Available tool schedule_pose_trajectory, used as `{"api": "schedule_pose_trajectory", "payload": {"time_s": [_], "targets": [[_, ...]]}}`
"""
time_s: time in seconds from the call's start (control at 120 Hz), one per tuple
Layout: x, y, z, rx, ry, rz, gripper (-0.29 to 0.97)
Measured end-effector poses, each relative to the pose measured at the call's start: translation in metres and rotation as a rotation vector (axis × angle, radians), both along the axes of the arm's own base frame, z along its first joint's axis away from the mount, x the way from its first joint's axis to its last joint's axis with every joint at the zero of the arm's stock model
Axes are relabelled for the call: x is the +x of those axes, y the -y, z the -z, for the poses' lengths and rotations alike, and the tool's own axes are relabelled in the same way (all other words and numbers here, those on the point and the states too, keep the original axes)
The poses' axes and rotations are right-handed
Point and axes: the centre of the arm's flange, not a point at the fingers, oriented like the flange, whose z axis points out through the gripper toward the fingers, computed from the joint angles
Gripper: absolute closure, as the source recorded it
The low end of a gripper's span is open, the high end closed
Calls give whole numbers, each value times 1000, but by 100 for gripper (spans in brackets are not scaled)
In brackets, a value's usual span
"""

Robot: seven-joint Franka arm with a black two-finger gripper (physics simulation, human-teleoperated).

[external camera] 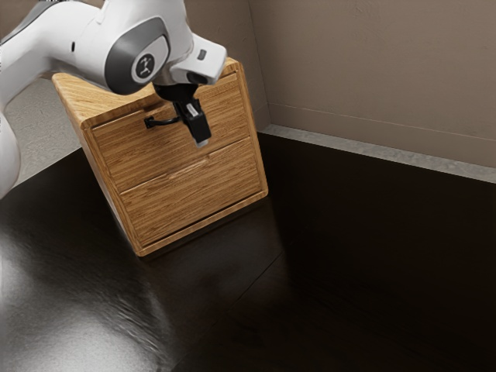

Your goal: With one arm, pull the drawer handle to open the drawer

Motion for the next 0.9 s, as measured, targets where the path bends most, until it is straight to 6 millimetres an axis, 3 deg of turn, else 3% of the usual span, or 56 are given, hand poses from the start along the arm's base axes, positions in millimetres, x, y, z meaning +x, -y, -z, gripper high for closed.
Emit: {"api": "schedule_pose_trajectory", "payload": {"time_s": [0.383,0.9], "targets": [[1,-6,16,16,-38,39,0],[-17,21,16,-7,-56,99,-1]]}}
